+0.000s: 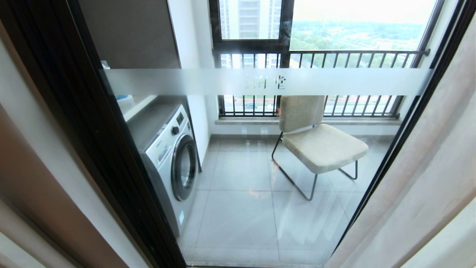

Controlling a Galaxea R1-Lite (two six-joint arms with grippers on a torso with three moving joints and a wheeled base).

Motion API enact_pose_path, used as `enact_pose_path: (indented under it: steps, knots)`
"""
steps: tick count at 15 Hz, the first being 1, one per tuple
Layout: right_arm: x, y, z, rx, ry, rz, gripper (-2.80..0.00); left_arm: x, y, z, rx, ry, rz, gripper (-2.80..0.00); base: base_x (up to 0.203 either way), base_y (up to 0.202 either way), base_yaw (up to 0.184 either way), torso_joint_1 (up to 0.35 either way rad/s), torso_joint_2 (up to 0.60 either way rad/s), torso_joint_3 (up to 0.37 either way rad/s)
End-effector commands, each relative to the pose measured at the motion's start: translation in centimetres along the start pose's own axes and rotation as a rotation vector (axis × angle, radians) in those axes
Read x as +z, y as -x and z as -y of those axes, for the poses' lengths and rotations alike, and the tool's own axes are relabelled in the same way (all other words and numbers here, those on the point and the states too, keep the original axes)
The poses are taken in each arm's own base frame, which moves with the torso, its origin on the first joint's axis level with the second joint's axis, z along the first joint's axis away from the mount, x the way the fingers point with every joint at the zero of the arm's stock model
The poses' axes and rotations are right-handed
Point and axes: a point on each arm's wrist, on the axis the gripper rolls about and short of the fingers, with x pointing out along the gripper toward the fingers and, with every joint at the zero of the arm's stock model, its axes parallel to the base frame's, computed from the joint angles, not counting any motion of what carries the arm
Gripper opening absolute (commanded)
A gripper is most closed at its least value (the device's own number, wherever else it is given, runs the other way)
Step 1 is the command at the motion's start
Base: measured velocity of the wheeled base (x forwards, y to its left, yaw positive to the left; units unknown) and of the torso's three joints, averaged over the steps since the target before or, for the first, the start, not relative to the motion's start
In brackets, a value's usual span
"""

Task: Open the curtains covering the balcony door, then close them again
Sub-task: Close the inner curtains on both sides

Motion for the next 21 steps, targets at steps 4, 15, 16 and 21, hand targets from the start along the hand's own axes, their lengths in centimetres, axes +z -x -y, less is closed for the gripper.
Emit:
enact_pose_path:
  steps: [4,15,16,21]
  knots:
    - [-1.1,1.6,-0.3,-0.033,0.001,0.148,-2.8,0.0,0.0,0.0,0.0,0.0,0.001,-2.8,0.0,0.0,0.0,0.0,0.0,0.0]
    - [-1.2,1.6,-0.3,-0.036,-0.047,0.163,-2.8,0.0,0.0,0.0,0.0,0.0,0.001,-2.8,0.0,0.0,0.0,0.0,0.0,0.0]
    - [-1.2,1.6,-0.3,-0.036,-0.047,0.163,-2.8,0.0,0.0,0.0,0.0,0.0,0.001,-2.8,0.0,0.0,0.0,0.0,0.0,0.0]
    - [-1.2,1.6,-0.3,-0.036,-0.047,0.163,-2.8,0.0,0.0,0.0,0.001,-0.001,0.001,-2.8,0.0,0.0,0.0,0.0,0.0,0.0]
